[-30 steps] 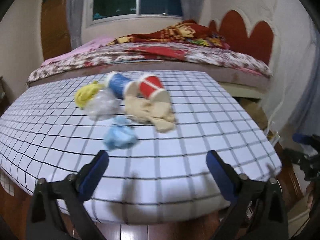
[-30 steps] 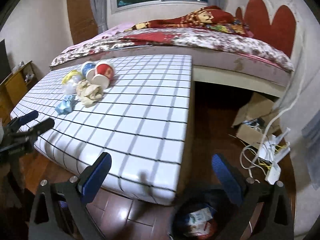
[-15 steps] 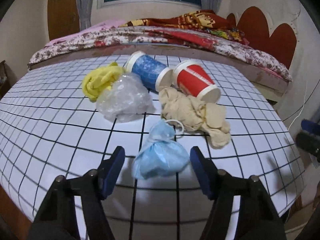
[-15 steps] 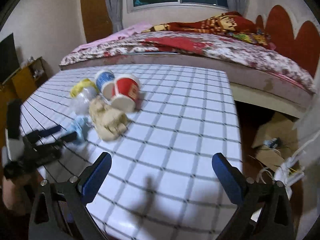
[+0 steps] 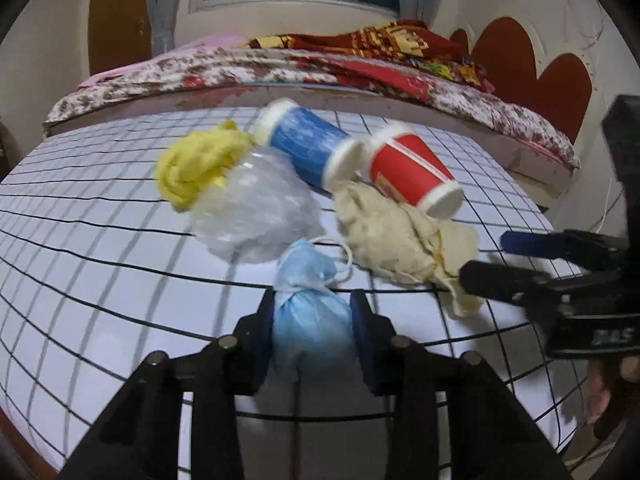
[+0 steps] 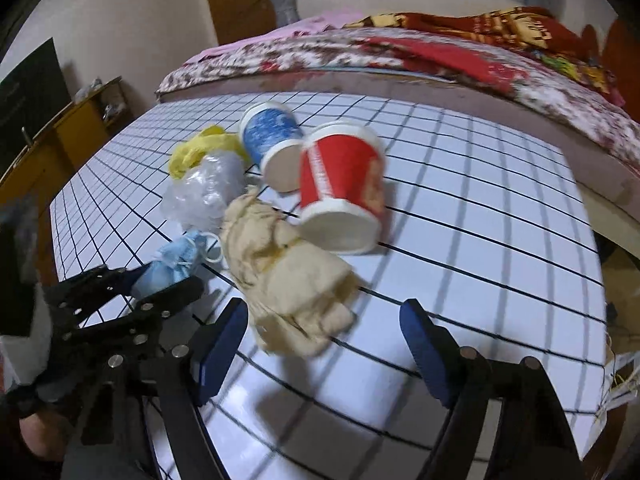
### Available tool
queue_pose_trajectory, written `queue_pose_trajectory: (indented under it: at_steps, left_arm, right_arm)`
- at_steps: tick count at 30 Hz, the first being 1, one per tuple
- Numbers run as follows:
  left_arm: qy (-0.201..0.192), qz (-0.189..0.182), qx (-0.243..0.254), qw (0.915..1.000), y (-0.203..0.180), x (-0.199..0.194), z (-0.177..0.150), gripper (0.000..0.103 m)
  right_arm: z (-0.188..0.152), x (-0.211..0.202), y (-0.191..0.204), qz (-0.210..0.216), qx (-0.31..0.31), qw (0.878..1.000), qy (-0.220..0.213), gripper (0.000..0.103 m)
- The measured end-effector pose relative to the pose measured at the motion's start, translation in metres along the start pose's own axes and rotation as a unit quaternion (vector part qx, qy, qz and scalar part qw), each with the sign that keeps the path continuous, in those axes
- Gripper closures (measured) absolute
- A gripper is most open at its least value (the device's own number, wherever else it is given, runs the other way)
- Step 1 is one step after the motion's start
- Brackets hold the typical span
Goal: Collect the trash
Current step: 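Grasp the blue face mask with the left tool while the right tool grasps the beige cloth bundle, then carry the face mask and beige bundle over the black bin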
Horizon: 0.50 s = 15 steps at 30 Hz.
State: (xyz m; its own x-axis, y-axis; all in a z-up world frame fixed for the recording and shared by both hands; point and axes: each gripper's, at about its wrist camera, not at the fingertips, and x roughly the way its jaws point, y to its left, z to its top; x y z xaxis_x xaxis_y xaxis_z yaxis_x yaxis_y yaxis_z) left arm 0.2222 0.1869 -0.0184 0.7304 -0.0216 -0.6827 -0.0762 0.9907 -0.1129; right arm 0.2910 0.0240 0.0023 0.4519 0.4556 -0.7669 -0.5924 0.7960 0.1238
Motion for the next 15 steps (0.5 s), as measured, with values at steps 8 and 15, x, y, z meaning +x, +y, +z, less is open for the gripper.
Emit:
queue_pose_trajectory:
  at_steps: [8,15]
  left_arm:
    - [-0.003,0.004,-0.018,0.9998,0.017,-0.004,0.002,0.065]
    - [-0.010,-0.007,-0.010,0.9999,0.006,-0.018,-0.006,0.067]
  right_arm:
    - [0.009,0.032,0.017,0.002,-0.014,1.000,0.024,0.058]
    - [-0.014,-0.003,0.026,-0.002,-0.035,0.999,-0.006,0.072]
